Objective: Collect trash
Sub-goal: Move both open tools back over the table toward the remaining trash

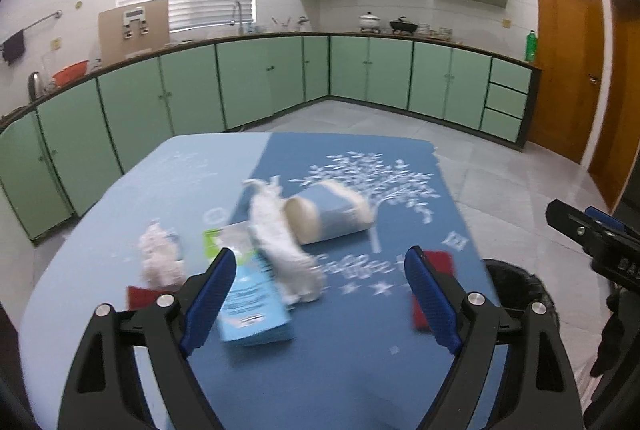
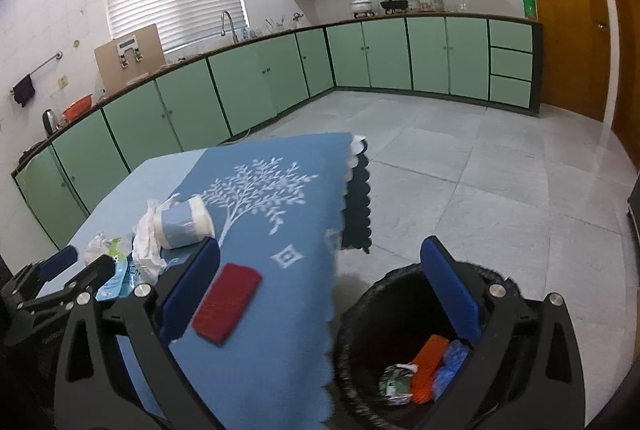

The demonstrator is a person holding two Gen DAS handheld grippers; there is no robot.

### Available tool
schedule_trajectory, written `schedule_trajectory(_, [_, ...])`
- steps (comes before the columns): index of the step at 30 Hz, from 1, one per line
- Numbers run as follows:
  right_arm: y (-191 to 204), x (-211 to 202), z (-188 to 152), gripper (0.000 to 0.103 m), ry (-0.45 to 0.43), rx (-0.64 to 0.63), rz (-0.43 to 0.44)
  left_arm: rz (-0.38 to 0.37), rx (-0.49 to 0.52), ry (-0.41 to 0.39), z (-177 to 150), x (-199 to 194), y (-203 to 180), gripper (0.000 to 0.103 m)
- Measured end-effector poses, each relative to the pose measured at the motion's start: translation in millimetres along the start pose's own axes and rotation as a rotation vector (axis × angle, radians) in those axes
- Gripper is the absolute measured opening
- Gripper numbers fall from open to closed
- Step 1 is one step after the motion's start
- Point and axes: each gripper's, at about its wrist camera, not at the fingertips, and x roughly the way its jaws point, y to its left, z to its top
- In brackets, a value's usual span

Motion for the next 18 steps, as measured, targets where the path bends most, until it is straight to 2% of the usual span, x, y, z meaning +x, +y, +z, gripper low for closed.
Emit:
schedule_trajectory(6, [37.1, 21.0, -20.1, 0.097, 0.042, -0.040, -0.019, 0.035, -0.021, 0.016, -10.7, 0.6, 26.8, 0.085])
schedule_trajectory(18, [72.1, 53.2, -33.0, 0.097, 0.120, -0.077, -0.017, 0.082, -0.065, 0.030, -17.1, 15.1, 51.6, 0.085])
